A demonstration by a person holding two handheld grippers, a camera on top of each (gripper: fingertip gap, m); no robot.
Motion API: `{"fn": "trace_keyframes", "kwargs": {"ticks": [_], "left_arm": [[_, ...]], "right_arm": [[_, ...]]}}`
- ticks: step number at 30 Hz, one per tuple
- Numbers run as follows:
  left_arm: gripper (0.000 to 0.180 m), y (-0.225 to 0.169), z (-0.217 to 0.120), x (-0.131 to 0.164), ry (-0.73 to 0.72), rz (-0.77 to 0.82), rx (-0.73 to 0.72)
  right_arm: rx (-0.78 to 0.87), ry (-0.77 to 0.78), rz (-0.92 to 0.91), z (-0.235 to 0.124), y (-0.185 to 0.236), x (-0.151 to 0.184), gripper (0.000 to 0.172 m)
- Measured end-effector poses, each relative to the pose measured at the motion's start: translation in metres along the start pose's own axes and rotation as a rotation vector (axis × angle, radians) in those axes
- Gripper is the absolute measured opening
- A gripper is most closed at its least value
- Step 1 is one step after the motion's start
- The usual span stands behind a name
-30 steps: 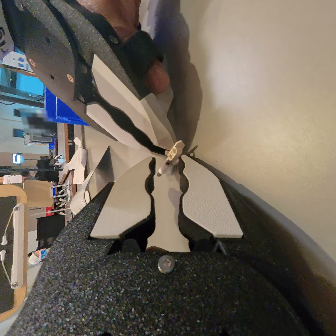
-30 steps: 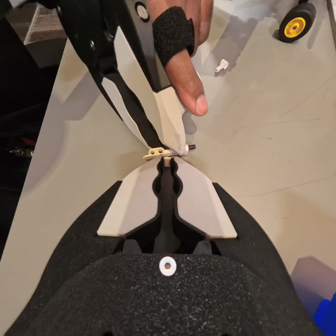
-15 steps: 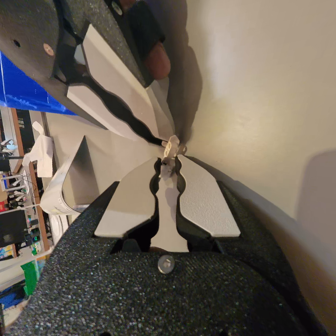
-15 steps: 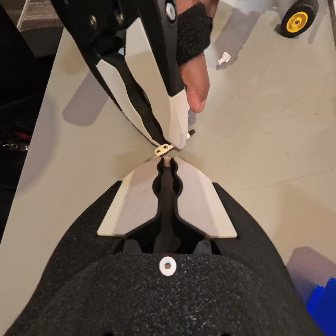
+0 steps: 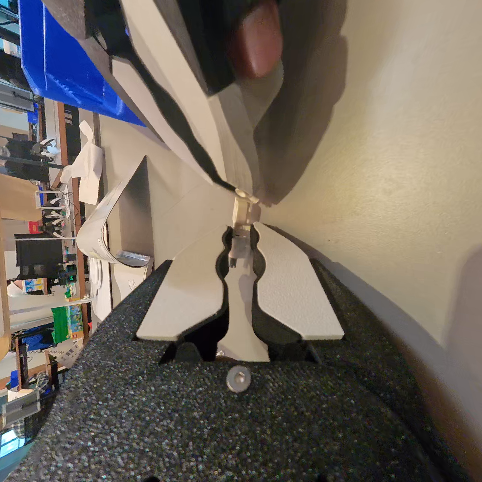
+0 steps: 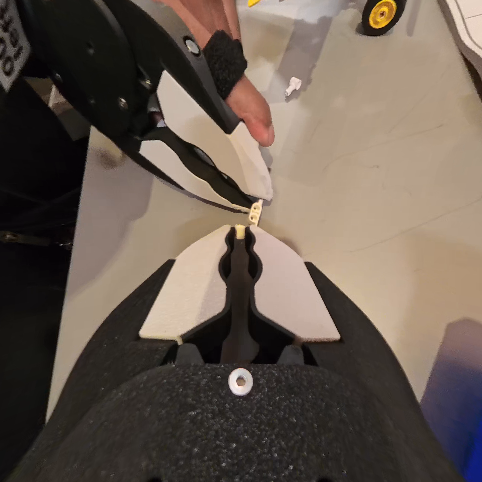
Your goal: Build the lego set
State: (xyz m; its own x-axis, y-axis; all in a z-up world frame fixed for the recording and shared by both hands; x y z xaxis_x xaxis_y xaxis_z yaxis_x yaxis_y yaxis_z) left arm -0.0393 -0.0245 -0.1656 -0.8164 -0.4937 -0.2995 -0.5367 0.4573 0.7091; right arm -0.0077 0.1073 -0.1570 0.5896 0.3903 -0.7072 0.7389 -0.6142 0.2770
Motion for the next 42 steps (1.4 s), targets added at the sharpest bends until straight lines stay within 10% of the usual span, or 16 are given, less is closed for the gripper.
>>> {"fn": "trace_keyframes", "kwargs": {"ticks": [42], "left_arm": [[0.013,0.003,-0.007,-0.001,-0.108,0.026,0.183]], "right_arm": [[-0.065,0.035,-0.037,0.011,0.0,-0.002,0.007]]}}
Point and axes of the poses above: each gripper's, where its closed fingertips meet, z out along the fingers, x out of its underside, y = z × x across the jaws, the point moved 9 cm from there along -z, back along the fingers, and after that the axes turned 5 degrees about z, right-handed, at the moved point
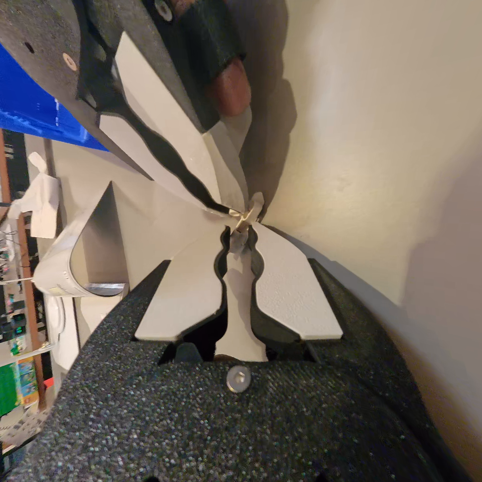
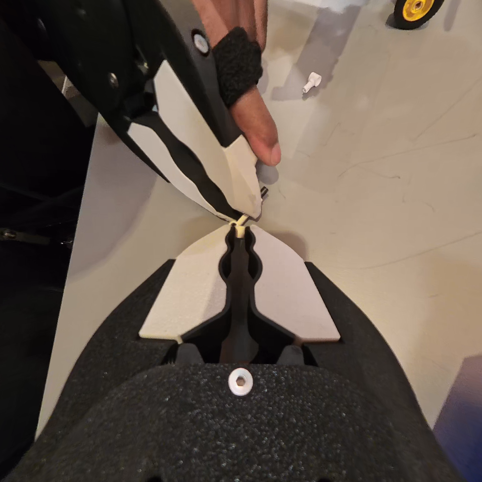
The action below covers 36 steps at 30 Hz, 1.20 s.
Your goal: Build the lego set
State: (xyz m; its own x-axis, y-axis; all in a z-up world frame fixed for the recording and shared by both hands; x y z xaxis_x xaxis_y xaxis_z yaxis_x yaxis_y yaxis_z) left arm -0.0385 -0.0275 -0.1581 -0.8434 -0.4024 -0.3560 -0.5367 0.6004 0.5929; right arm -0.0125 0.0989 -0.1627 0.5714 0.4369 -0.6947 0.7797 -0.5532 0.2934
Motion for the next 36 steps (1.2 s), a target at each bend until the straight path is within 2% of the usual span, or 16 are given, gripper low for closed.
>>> {"fn": "trace_keyframes", "kwargs": {"ticks": [9,19,22,36], "left_arm": [[0.013,0.001,-0.003,0.001,0.034,-0.023,0.117],[0.01,-0.012,-0.001,-0.001,0.015,0.009,-0.05],[0.011,-0.016,-0.001,-0.002,0.028,0.039,-0.056],[0.008,-0.012,-0.004,-0.001,0.06,0.139,0.09]], "right_arm": [[-0.004,0.013,-0.033,0.004,0.008,-0.001,0.007],[0.001,0.022,0.044,0.001,0.013,0.001,0.007],[-0.005,0.021,0.043,0.002,0.016,0.0,0.007],[-0.031,0.029,0.015,0.013,0.017,-0.005,0.007]]}}
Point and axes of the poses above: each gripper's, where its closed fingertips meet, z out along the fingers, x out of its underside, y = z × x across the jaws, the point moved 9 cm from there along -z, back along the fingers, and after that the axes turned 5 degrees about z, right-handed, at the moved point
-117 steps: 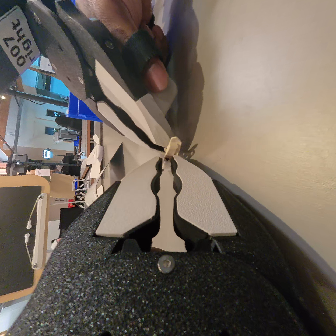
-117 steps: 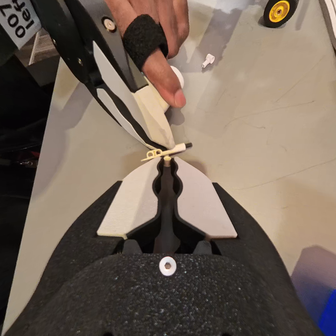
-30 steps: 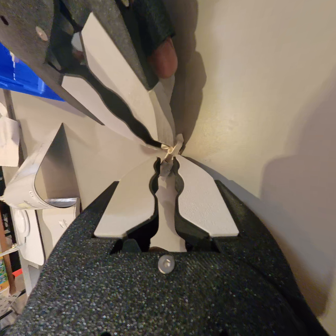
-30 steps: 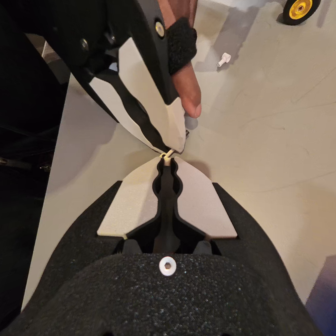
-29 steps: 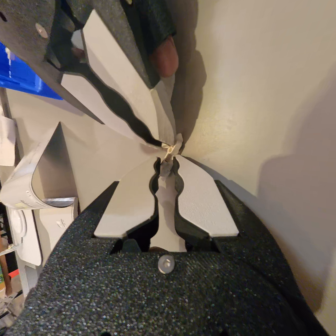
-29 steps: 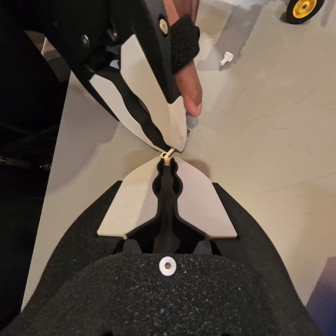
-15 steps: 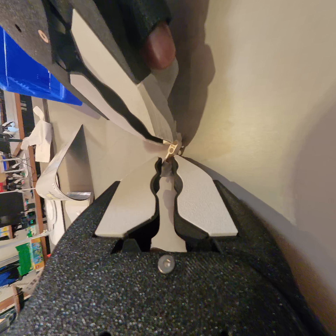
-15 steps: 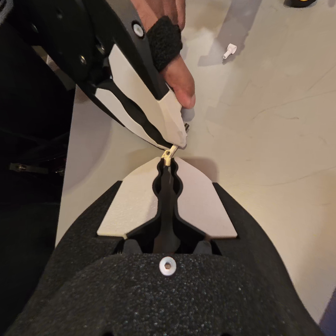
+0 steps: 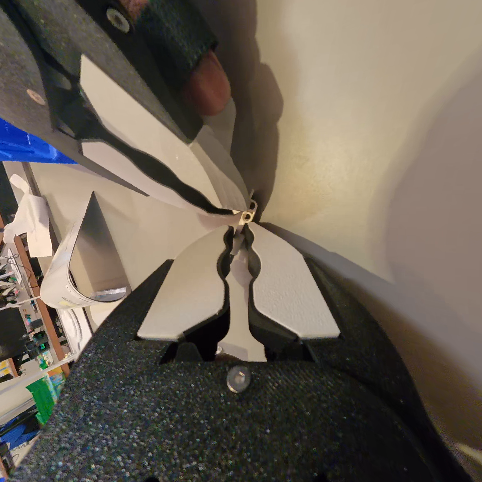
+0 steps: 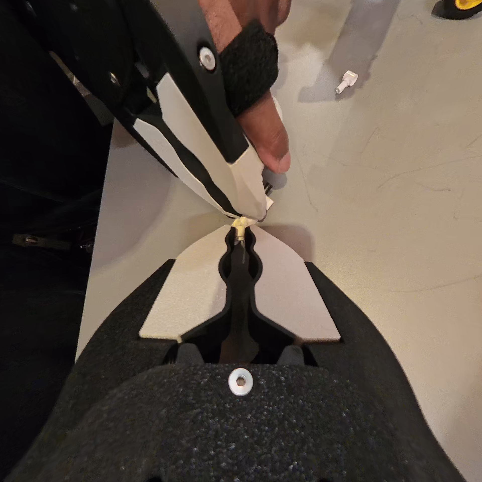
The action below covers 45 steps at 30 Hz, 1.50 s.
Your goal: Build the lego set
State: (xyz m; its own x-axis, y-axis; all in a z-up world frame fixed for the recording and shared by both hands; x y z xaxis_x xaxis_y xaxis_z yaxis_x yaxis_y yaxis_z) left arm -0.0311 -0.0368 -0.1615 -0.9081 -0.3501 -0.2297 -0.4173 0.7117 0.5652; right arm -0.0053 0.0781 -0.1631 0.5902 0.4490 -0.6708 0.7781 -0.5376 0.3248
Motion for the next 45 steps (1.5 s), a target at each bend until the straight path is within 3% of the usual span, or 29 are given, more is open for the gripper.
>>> {"fn": "trace_keyframes", "kwargs": {"ticks": [8,15,21,30,45], "left_arm": [[0.007,0.01,0.003,0.0,0.004,-0.047,0.08],[0.005,0.019,0.006,0.002,-0.011,-0.304,0.106],[0.004,0.028,0.006,0.014,-0.104,-0.559,0.228],[0.006,0.025,0.008,0.014,-0.118,-0.558,0.245],[0.005,0.027,0.009,0.021,-0.226,-0.696,0.336]], "right_arm": [[0.025,-0.004,-0.018,-0.004,-0.003,0.002,0.007],[0.144,-0.069,-0.089,-0.025,0.004,-0.001,0.007],[0.237,-0.082,-0.141,-0.023,0.007,0.009,0.007],[0.231,-0.086,-0.168,-0.014,0.006,0.013,0.007],[0.275,-0.056,-0.303,-0.013,0.009,0.015,0.007]]}}
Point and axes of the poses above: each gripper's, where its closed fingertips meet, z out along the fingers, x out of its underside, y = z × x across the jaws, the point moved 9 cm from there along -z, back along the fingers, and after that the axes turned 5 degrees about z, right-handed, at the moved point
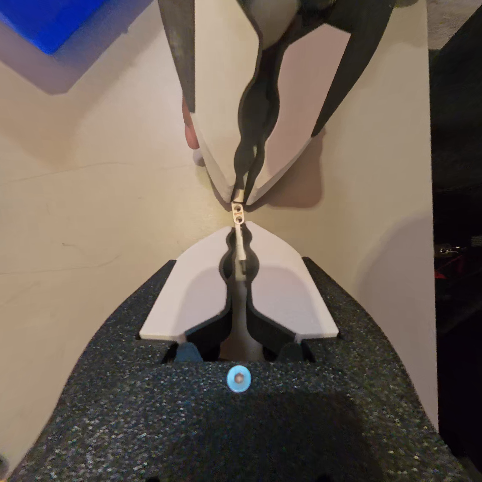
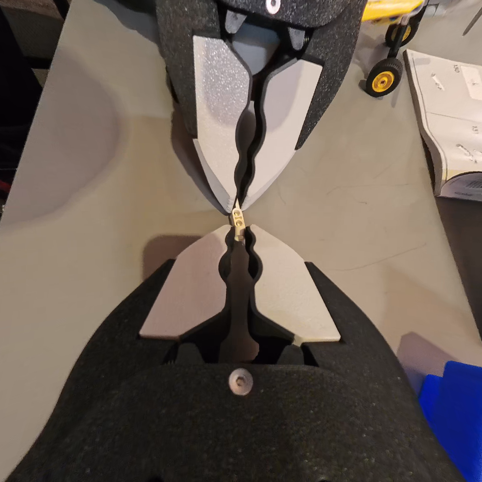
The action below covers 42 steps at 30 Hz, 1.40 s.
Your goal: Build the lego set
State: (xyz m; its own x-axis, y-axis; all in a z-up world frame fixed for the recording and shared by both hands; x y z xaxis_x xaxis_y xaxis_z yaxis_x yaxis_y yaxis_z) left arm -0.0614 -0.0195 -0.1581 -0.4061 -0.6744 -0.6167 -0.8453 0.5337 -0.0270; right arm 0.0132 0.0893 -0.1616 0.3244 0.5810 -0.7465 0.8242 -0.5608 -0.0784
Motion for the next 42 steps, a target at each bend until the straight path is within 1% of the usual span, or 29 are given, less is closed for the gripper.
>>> {"fn": "trace_keyframes", "kwargs": {"ticks": [7,13,16,21,26,27,29,37,40,42], "left_arm": [[0.01,-0.005,0.003,0.0,0.045,0.072,-0.047],[0.007,-0.006,0.002,-0.001,0.059,0.061,-0.04],[0.006,-0.007,0.002,-0.001,0.058,0.097,-0.056],[0.006,-0.013,0.003,-0.003,0.061,0.284,-0.193],[0.006,-0.018,0.006,-0.002,0.05,0.464,-0.283],[0.006,-0.019,0.007,-0.002,0.052,0.475,-0.293],[0.007,-0.019,0.008,-0.001,0.05,0.464,-0.281],[0.008,-0.016,0.005,-0.001,0.045,0.262,-0.162],[0.008,-0.016,0.005,-0.001,0.042,0.255,-0.151],[0.007,-0.015,0.006,-0.001,0.023,0.269,-0.182]], "right_arm": [[0.013,0.038,0.046,0.005,-0.004,0.001,0.007],[0.012,0.036,0.036,0.004,-0.003,0.001,0.007],[0.001,0.03,0.027,0.004,-0.002,0.001,0.007],[-0.05,-0.018,0.073,-0.001,-0.005,0.0,0.007],[-0.068,-0.027,0.08,-0.003,-0.005,0.001,0.007],[-0.071,-0.025,0.082,-0.003,-0.005,0.001,0.007],[-0.076,-0.006,0.079,-0.002,-0.005,0.002,0.007],[-0.056,0.009,0.064,0.001,-0.002,0.002,0.007],[-0.058,0.006,0.059,0.001,-0.002,0.001,0.007],[-0.063,-0.023,0.072,-0.001,-0.003,0.001,0.007]]}}
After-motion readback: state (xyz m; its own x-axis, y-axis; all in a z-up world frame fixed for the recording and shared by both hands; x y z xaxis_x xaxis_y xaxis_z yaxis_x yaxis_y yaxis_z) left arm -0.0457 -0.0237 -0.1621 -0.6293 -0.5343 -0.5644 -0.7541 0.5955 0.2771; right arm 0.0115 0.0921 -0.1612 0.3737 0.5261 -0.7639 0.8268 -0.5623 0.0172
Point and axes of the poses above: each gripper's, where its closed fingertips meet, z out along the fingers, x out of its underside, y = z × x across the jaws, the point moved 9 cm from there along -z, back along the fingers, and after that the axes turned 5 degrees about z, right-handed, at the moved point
